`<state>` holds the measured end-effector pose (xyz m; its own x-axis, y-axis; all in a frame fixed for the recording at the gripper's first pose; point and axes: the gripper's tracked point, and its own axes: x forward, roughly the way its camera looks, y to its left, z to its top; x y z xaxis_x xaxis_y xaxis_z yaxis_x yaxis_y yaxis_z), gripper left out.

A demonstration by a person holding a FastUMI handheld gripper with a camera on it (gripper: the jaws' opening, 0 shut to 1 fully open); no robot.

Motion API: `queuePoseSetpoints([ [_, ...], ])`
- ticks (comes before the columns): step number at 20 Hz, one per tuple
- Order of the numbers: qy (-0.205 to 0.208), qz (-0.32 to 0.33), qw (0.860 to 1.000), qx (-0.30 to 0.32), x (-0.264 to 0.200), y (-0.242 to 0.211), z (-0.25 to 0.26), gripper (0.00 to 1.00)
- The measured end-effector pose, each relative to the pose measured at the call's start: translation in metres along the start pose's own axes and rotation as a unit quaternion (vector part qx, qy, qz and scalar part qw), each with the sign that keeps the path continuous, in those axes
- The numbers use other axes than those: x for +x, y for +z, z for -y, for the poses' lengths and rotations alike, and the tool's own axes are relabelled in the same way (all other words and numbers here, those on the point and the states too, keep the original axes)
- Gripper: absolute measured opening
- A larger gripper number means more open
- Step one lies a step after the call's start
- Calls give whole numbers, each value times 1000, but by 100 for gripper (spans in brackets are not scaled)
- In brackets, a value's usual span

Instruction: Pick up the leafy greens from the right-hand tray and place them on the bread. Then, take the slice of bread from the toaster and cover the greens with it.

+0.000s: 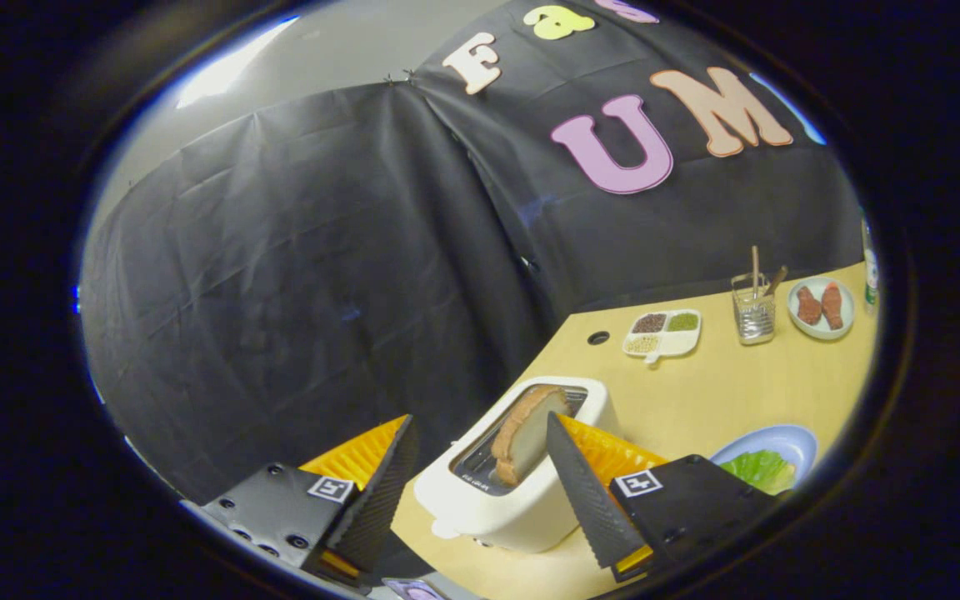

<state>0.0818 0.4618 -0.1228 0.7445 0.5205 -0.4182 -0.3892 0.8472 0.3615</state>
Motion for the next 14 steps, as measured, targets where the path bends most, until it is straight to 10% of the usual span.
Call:
queuePoseSetpoints([
  [3, -37, -10, 999, 7, 24, -10, 17, 96],
  [14, -58, -18, 998, 5, 39, -27, 31, 27],
])
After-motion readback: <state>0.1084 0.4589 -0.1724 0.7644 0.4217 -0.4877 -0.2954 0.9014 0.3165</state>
